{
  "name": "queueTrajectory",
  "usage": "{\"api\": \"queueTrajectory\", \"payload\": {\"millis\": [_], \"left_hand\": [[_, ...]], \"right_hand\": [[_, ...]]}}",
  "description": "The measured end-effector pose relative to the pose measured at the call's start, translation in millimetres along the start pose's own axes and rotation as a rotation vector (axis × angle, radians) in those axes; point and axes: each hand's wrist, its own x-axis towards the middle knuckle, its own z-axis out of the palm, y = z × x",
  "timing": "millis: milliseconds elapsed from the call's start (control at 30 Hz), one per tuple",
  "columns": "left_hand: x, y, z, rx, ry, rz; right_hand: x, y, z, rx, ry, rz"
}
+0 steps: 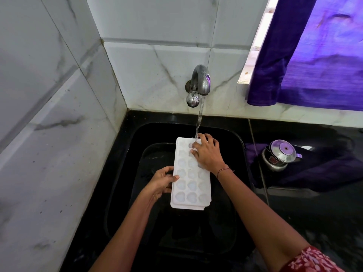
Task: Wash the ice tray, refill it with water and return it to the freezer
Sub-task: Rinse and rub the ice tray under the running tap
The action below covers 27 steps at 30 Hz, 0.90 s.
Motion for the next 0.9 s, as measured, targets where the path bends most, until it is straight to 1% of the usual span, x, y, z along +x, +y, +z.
{"api": "queueTrajectory", "payload": {"millis": [133, 200, 300, 367, 500, 600, 700, 767, 867, 900], "left_hand": [[1.2, -1.6, -2.3, 0.008, 0.0, 0.002], [1.5, -4.2, -2.7, 0.012, 0.01, 0.004], [3.1, -6.0, -3.6, -0.02, 0.04, 0.008], [4.6, -5.6, -4.9, -0.029, 0.045, 0.01], [5.3, -4.7, -7.1, -0.046, 0.038, 0.008], [5.8, -6.2, -8.9, -0.048, 0.036, 0.011], [5.9, -8.1, -8.3, -0.045, 0.032, 0.028], [6.9, -6.3, -5.9, -0.06, 0.02, 0.035], [10.3, 1.5, -3.1, -0.083, 0.007, 0.048], [11.6, 5.0, -2.6, -0.088, 0.004, 0.054]], "right_hand": [[1.1, 3.1, -0.8, 0.05, -0.053, -0.02], [1.8, 6.4, -1.5, 0.036, -0.025, -0.019], [-0.1, 10.7, -1.9, 0.022, 0.037, 0.06], [-2.0, 13.9, -2.1, 0.016, 0.035, 0.089], [-0.4, 16.5, -4.1, 0.01, -0.006, 0.06], [1.8, 15.4, -7.5, 0.038, 0.016, 0.043], [4.1, 11.5, -9.2, 0.008, 0.036, 0.036], [4.4, 4.8, -7.0, 0.083, 0.042, 0.036], [3.7, -6.4, -2.2, 0.308, 0.051, 0.026], [3.0, -8.9, -1.7, 0.317, 0.042, 0.025]]}}
